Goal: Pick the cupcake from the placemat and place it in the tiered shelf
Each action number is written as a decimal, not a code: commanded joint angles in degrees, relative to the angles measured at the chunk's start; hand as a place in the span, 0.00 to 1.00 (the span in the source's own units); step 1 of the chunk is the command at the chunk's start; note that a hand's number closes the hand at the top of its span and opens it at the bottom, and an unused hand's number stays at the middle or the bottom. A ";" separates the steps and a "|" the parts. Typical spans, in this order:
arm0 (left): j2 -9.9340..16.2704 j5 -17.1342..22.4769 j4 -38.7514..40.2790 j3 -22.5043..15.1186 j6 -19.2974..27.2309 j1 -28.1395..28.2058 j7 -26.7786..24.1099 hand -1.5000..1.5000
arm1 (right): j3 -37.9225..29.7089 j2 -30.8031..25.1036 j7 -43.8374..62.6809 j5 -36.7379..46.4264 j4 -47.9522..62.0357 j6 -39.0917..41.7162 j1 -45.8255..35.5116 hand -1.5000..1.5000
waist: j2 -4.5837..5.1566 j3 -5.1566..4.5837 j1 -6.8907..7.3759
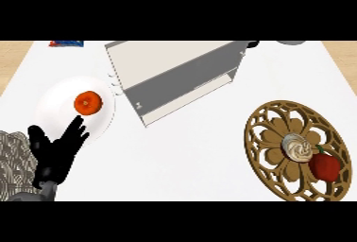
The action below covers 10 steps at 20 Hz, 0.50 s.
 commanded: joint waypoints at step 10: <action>-1.85 -2.15 5.98 0.73 -3.20 -2.77 -1.48 0.50 | -1.06 -12.76 39.86 4.56 -29.50 -7.26 3.91 0.00 | 0.79 -0.16 2.55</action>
